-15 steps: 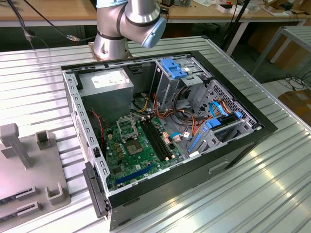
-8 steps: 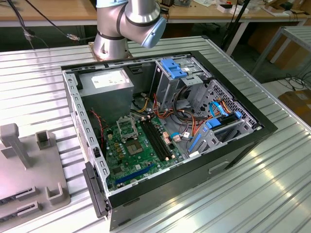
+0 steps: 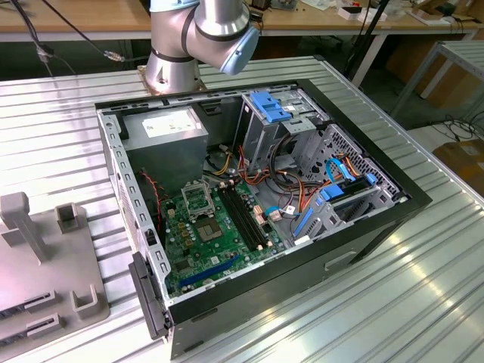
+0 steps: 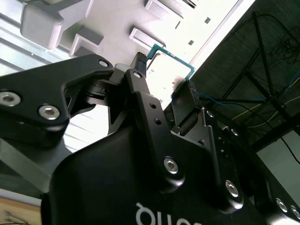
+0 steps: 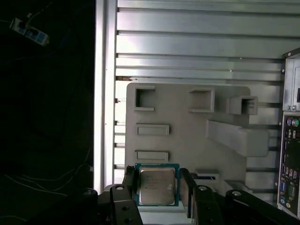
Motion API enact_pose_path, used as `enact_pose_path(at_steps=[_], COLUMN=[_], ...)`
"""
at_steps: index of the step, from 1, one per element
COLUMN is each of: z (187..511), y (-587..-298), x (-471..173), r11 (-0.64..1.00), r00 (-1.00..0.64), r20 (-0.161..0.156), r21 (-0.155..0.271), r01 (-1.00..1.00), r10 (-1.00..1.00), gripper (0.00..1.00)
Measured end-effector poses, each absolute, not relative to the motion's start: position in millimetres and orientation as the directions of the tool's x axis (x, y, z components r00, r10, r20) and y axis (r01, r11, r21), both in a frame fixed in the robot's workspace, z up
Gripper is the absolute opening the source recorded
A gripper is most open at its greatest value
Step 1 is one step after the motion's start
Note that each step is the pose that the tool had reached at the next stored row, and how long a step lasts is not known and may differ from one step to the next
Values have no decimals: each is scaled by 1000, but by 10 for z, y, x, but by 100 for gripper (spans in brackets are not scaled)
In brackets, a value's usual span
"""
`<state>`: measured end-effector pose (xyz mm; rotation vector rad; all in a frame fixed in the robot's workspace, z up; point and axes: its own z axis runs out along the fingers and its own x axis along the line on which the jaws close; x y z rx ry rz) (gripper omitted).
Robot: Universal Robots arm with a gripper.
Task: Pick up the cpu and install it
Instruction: 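Pick up the cpu and move it towards the insertion slot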
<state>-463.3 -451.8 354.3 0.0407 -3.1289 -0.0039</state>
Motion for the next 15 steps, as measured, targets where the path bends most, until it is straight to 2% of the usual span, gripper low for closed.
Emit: enact_pose_path(at_steps=[15], z=[3641], y=[-4518], x=[-4629], r11=[1000], r00=[-1000], r20=[13], r21=[3], r01=[-26], r10=[-26], gripper=[47])
